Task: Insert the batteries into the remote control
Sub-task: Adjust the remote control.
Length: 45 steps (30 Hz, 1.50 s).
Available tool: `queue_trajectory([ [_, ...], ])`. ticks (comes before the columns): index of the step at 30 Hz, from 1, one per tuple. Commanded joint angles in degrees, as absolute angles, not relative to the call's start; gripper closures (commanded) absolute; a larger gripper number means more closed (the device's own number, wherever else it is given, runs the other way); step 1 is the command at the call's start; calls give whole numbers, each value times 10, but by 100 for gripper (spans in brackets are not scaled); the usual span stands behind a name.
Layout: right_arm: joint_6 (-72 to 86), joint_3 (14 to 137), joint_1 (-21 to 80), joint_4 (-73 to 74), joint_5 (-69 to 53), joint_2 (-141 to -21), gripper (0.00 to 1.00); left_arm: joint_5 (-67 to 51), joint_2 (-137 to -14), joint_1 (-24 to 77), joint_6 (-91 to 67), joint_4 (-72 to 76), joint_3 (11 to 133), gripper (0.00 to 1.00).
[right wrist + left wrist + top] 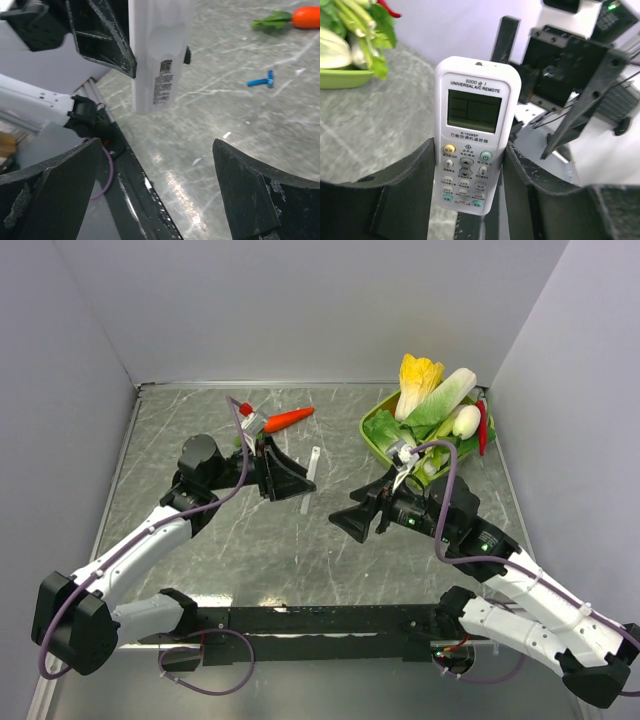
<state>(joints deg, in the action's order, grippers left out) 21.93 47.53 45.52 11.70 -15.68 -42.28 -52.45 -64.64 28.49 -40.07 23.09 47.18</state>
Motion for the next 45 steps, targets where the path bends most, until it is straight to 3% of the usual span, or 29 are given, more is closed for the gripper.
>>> queue_trajectory([
  [1,252,468,443,44,-195,-431,0,-559,-641,282,-471,343,462,91],
  [16,293,493,403,4,-234,-447,1,-581,-650,283,-489,367,454,91],
  [35,425,526,392,-96,-276,-549,2,-586,-674,335,-416,287,497,91],
  [41,457,508,391,-136,-294,-554,32,-593,-680,339,-403,274,502,90],
  [42,463,507,390,-138,-294,-555,42,-596,-682,339,-406,276,501,90],
  [44,469,504,391,-140,-293,-557,54,-593,-681,341,-405,276,496,89],
  [45,474,503,391,-141,-292,-558,67,-589,-678,341,-398,273,495,87],
])
